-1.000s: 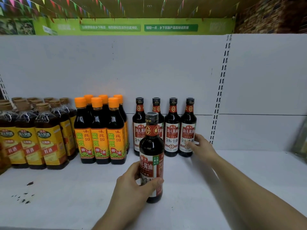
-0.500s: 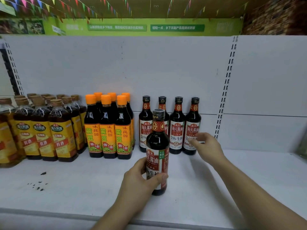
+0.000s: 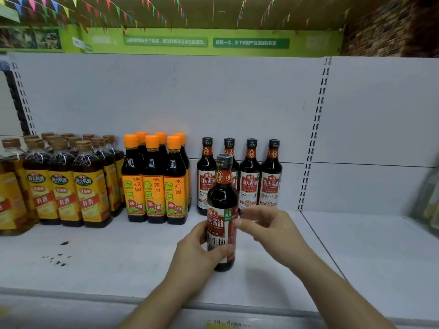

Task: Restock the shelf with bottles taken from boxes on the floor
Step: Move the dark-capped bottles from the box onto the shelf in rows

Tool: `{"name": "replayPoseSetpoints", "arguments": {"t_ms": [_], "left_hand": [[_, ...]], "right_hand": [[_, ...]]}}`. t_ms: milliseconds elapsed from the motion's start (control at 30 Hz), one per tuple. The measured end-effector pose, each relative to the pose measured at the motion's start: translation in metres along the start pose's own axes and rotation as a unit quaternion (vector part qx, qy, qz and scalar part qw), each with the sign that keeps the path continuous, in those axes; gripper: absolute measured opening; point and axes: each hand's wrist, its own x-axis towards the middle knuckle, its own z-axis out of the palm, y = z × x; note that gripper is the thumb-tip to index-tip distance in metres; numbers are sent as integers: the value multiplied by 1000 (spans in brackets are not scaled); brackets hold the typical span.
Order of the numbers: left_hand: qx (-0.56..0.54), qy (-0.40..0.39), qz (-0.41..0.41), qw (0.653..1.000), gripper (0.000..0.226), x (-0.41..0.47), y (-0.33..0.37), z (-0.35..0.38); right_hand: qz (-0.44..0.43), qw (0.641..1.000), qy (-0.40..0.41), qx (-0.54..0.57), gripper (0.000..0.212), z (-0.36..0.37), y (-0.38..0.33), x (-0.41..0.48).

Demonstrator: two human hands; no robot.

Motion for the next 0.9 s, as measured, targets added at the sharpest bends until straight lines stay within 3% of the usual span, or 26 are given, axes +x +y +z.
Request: {"name": "replayPoseSetpoints", "arguments": {"t_ms": [500,900], "left_hand": [[40,-25,33,998,62,-8,3,-8],[42,-1,10,999,66,0,-6,-20]], "right_hand": [[-41,998,37,-8,50,32,13,-13],[-25,999,-13,24,51,37,20,3]]}}
